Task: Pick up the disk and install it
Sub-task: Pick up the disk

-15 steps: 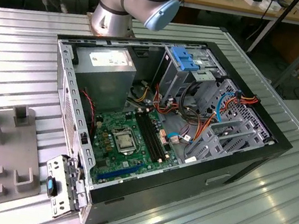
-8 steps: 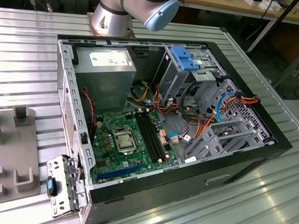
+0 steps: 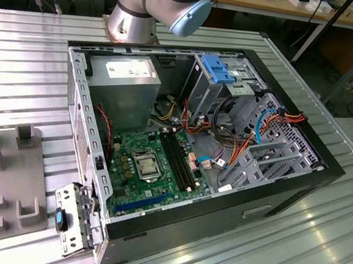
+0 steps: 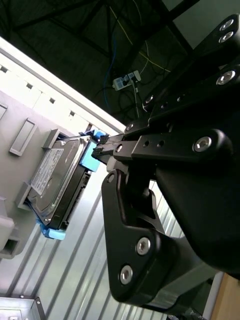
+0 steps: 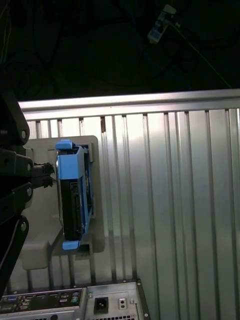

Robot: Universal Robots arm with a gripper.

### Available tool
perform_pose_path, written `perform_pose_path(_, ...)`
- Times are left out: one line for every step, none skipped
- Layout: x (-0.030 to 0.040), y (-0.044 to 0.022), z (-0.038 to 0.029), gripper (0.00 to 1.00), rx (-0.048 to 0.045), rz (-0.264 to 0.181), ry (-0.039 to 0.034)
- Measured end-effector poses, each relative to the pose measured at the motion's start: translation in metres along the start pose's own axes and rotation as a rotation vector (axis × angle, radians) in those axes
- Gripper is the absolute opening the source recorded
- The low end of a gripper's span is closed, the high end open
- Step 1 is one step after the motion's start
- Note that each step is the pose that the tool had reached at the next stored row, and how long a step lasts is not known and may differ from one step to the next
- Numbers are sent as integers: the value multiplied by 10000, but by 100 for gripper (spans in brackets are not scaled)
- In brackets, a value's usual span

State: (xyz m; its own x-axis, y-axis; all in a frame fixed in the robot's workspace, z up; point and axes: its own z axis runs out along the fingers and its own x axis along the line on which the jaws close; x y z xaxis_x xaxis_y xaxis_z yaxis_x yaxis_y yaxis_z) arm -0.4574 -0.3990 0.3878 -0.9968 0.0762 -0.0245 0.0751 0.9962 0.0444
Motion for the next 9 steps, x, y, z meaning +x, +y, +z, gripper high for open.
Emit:
perform_pose_path(2, 0, -1, 11, 1, -1, 1)
perform_pose_path(2, 0, -1, 11, 0, -22, 1)
perform_pose_path(2, 0, -1, 11, -2, -70, 4)
perform_pose_path(3, 0, -1, 11, -6, -236, 11)
perform_pose_path(4, 0, -1, 11, -13, -558, 26)
perform_pose_path(5, 0, -1, 11, -18, -756, 35)
perform_pose_path(5, 0, -1, 11, -21, -899, 41)
perform_pose_path(6, 0, -1, 11, -26, -1099, 50)
perform_pose_path(6, 0, 0, 11, -31, -1261, 56)
